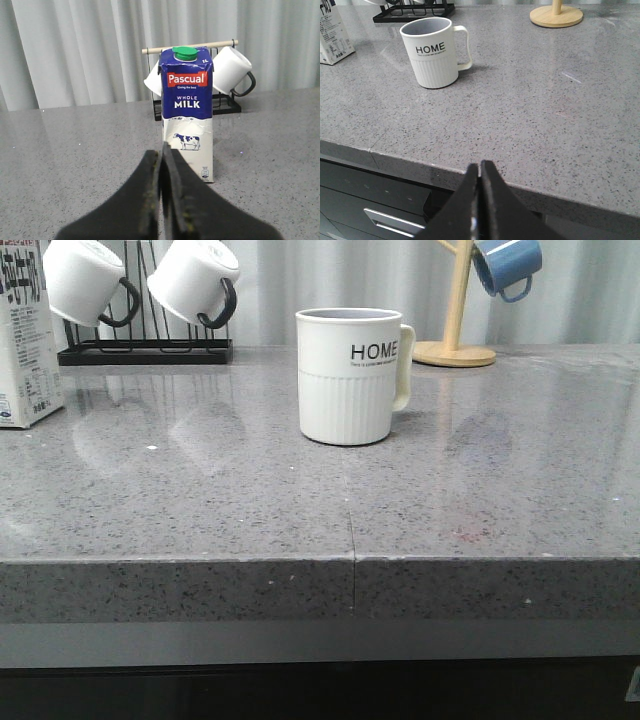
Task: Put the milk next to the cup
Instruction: 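Reach the left gripper to the milk carton and grasp it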
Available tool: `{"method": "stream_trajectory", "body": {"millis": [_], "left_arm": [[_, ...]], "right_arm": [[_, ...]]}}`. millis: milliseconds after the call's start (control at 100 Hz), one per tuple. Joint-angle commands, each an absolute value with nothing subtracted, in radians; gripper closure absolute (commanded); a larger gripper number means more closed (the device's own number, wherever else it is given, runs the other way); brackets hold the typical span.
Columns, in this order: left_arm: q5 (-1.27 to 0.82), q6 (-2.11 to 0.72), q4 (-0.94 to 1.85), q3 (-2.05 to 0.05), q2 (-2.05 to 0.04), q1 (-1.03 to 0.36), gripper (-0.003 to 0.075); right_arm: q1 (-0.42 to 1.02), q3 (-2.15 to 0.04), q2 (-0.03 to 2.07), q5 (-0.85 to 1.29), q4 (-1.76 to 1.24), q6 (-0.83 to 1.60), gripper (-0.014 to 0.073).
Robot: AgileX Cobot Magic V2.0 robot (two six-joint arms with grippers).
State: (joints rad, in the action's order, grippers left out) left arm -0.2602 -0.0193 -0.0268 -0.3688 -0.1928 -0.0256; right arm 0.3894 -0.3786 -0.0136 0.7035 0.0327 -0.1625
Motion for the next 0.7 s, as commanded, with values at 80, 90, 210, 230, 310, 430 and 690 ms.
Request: {"method": "stream_trajectory", "body": {"millis": [80,90,210,230,310,430,690], "left_arm": [[-0.211,-0.012,-0.035,-0.505,-0.379,-0.025,0.0576],[-0.209,-0.012,-0.033,-0.507,-0.395,-0.025,0.0543],[-0.141,-0.012,-0.027,-0.530,-0.513,-0.025,0.0202],[-0.126,-0.012,-0.027,-0.530,-0.531,-0.025,0.0150],[-0.066,-0.012,-0.027,-0.544,-0.596,-0.025,0.0023],[-0.041,-0.012,0.025,-0.579,-0.707,-0.025,0.0042],[0.037,-0.012,0.054,-0.637,-0.906,-0.093,0.0081]], "right_arm": [[0.386,-0.404,-0.023,0.631,0.036,-0.161,0.0636],[0.386,-0.404,-0.023,0.631,0.036,-0.161,0.0636],[0.386,-0.404,-0.023,0.631,0.036,-0.161,0.0636],[0.386,-0.404,-0.023,0.631,0.036,-0.161,0.0636],[0.386,-0.404,-0.023,0.631,0.036,-0.161,0.0636],[0.386,-0.404,-0.023,0.631,0.036,-0.161,0.0636],[0.386,-0.404,-0.023,0.631,0.036,-0.161,0.0636]]}}
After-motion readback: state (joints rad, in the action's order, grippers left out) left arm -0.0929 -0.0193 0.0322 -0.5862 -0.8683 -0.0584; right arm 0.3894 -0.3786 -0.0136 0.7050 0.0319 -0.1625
